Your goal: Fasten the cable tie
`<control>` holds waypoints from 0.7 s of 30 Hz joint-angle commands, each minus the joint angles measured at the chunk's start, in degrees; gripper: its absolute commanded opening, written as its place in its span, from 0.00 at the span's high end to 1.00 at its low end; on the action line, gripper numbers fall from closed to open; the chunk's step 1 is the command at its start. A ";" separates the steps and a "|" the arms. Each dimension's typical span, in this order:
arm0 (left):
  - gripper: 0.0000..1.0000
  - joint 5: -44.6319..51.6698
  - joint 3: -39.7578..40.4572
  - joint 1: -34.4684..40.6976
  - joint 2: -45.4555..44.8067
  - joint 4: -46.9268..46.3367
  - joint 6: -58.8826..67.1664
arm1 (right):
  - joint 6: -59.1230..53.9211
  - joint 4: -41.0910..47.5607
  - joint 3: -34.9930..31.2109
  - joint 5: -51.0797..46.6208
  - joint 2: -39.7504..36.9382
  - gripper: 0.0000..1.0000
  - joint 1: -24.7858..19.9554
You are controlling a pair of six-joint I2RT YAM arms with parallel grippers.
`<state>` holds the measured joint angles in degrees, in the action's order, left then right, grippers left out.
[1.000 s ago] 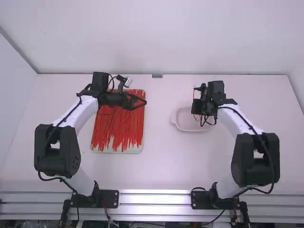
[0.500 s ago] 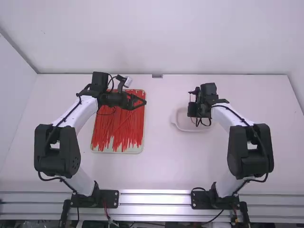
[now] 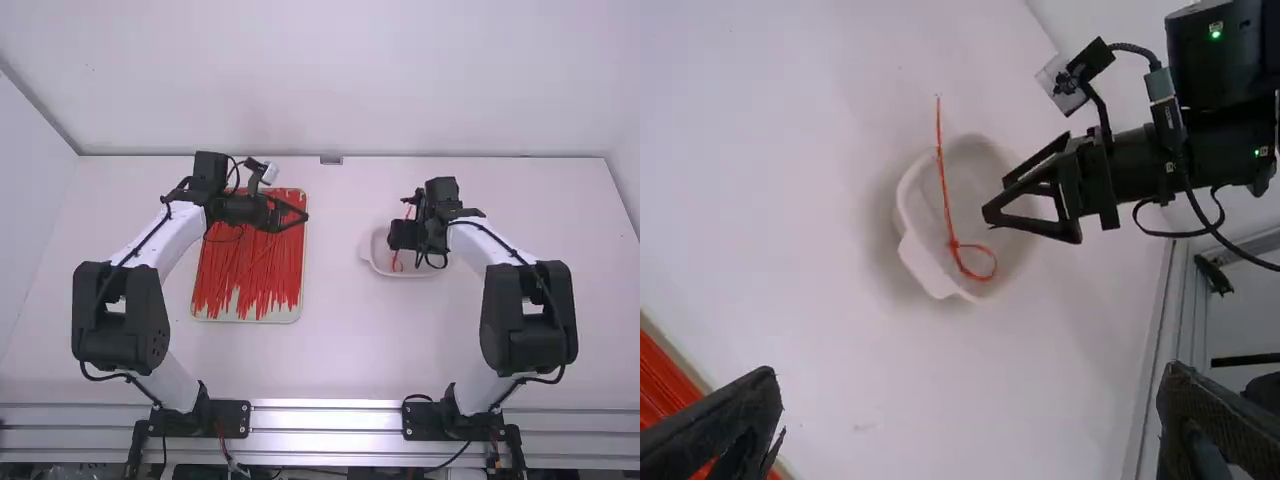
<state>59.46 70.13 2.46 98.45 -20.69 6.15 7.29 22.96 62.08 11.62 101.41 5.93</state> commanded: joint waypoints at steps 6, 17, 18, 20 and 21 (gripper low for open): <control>0.01 -7.52 3.89 -0.50 -6.62 -9.05 1.40 | 1.05 6.93 0.87 0.11 -3.26 0.01 -0.48; 0.01 -22.79 5.95 -0.36 -17.96 -19.90 0.60 | 3.29 14.13 0.73 -0.54 -16.95 0.01 4.53; 0.03 -23.53 5.21 -1.10 -18.70 -19.16 -0.14 | 2.55 13.39 -0.01 -1.28 -17.69 0.02 3.79; 0.05 -24.64 4.10 -2.21 -19.81 -18.05 -1.25 | 1.43 12.27 -1.13 -2.40 -18.81 0.04 2.68; 0.05 -25.14 3.60 -2.46 -20.31 -17.55 -1.75 | 0.92 11.76 -1.63 -2.90 -19.32 0.05 2.17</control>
<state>36.93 75.11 1.28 79.77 -38.06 5.72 8.97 34.57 61.80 10.76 82.96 9.41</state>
